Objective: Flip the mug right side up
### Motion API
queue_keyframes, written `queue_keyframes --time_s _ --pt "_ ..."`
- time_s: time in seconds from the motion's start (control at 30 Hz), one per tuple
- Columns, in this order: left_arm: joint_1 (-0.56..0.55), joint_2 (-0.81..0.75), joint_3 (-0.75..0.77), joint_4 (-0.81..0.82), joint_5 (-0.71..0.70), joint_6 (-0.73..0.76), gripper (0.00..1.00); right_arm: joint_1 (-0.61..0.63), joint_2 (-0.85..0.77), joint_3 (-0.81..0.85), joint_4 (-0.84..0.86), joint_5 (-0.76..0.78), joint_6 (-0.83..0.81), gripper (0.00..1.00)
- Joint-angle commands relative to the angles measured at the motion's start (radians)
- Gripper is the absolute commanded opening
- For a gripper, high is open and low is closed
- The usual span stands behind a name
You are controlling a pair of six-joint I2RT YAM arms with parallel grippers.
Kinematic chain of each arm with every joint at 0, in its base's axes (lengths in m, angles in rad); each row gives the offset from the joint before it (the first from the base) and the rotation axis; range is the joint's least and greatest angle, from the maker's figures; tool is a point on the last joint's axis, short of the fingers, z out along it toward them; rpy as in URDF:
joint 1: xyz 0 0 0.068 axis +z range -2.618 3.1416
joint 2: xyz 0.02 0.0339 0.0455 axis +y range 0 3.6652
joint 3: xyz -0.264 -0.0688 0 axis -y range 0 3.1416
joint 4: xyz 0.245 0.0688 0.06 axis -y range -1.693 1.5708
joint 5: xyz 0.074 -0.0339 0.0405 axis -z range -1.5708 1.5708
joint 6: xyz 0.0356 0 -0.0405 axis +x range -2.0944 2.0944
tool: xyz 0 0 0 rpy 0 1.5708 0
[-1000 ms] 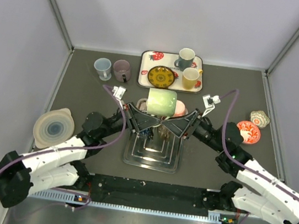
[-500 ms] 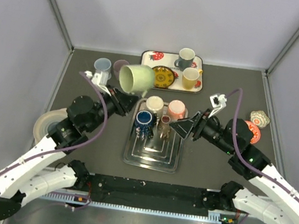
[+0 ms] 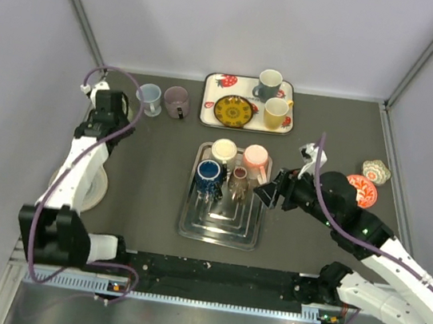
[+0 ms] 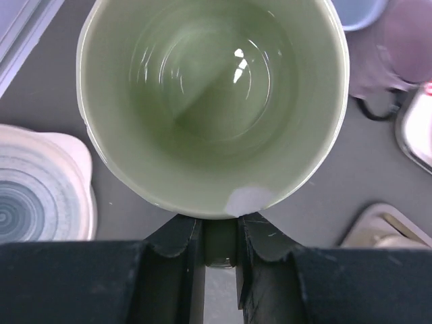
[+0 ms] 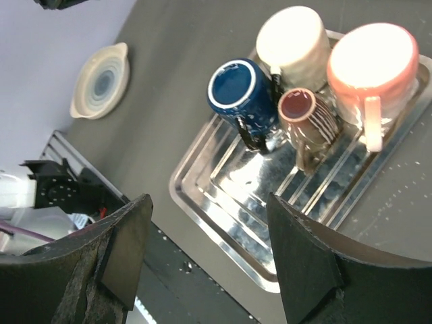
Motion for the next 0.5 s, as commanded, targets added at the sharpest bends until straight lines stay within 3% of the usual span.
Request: queue_keyframes --time_s 0.0,0.17,0.47 --pt "0.093 0.144 0.136 0.105 0.022 0.022 0.00 0.005 0.006 0.012 -0.025 0.058 -0.062 0.68" --pt "0.142 0.372 0.235 0.127 0.044 0.012 0.00 0.003 0.023 -0.010 -0.027 0.141 -0.070 0.68" --pt "0.148 0.636 0.431 0.145 0.134 -0.013 0.00 0.003 0.098 0.024 -0.041 0.175 -0.133 0.74"
